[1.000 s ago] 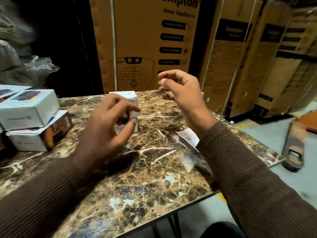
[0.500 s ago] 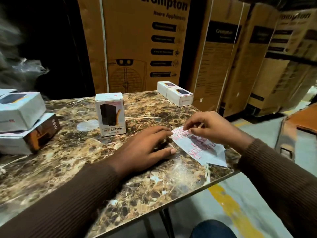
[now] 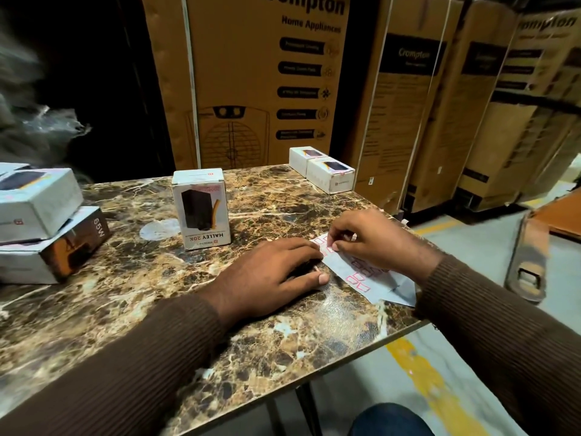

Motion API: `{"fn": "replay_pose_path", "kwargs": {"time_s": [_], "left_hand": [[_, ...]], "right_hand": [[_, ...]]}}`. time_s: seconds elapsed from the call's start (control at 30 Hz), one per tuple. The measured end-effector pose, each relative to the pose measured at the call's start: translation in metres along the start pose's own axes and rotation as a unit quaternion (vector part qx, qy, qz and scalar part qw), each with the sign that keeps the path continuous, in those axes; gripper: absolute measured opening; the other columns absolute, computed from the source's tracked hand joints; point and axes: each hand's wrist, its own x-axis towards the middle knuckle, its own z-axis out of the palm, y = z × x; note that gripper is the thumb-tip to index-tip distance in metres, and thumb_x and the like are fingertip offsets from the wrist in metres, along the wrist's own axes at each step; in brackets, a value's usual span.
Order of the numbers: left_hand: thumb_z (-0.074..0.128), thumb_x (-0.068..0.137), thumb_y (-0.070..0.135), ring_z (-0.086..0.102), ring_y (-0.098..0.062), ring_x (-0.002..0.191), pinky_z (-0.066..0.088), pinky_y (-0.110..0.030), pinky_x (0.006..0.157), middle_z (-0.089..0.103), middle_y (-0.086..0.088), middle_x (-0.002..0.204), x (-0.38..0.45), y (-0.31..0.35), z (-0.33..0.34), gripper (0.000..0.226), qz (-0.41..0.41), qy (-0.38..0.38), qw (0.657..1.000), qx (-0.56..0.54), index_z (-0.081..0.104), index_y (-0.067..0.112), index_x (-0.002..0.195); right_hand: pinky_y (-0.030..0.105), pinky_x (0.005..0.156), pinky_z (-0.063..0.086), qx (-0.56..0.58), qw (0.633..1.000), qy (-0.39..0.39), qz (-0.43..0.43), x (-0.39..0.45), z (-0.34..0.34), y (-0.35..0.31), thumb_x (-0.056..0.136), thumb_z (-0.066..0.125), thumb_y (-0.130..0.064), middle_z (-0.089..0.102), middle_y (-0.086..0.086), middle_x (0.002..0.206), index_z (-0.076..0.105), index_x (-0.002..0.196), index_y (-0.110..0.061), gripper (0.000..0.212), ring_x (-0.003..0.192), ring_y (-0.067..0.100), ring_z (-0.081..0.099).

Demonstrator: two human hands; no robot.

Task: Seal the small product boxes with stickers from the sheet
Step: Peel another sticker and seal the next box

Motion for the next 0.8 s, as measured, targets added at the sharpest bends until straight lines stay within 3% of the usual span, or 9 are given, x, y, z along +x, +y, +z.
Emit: {"fn": "replay_pose_path", "kwargs": {"time_s": [0.2,0.47,0.63,0.8], "left_hand": [[0.038,0.103,0.071,0.047,-0.002,0.137,0.043,-0.045,0.117,0.05,0.014,0.156,0.002,-0.002,0.002,0.065,-0.003,0.001,1.0,0.005,0.051,0.031,0.153],[0.039,0.104,0.07,0.049,-0.003,0.136,0.043,-0.046,0.117,0.051,0.013,0.155,0.002,-0.004,0.003,0.063,-0.002,0.002,1.0,0.001,0.052,0.031,0.152],[0.039,0.104,0.069,0.048,-0.002,0.134,0.043,-0.044,0.117,0.051,0.014,0.154,0.003,-0.004,0.003,0.062,-0.003,0.006,1.0,0.009,0.052,0.031,0.151],[0.038,0.104,0.069,0.048,-0.004,0.135,0.044,-0.042,0.115,0.048,0.013,0.157,0.002,-0.004,0.002,0.063,0.006,0.009,1.0,0.017,0.052,0.03,0.151]], "right_hand": [[0.029,0.08,0.049,-0.05,0.999,0.0,-0.007,0.0,0.005,-0.002,0.105,0.057,-0.028,0.06,-0.011,0.098,0.061,0.099,-0.028,0.007,0.092,0.009,0.057],[0.037,0.076,0.051,-0.023,1.0,-0.004,-0.011,-0.007,0.0,-0.001,0.106,0.052,-0.033,0.062,-0.01,0.092,0.058,0.096,-0.027,0.013,0.085,0.009,0.057],[0.031,0.063,0.039,0.012,1.0,0.013,0.01,-0.012,-0.004,-0.001,0.108,0.048,-0.032,0.064,-0.007,0.086,0.05,0.09,-0.034,0.018,0.078,0.01,0.057],[0.027,0.061,0.037,0.005,1.0,0.011,0.017,-0.013,-0.006,-0.004,0.108,0.049,-0.032,0.064,-0.008,0.086,0.05,0.091,-0.035,0.017,0.077,0.01,0.058]]}}
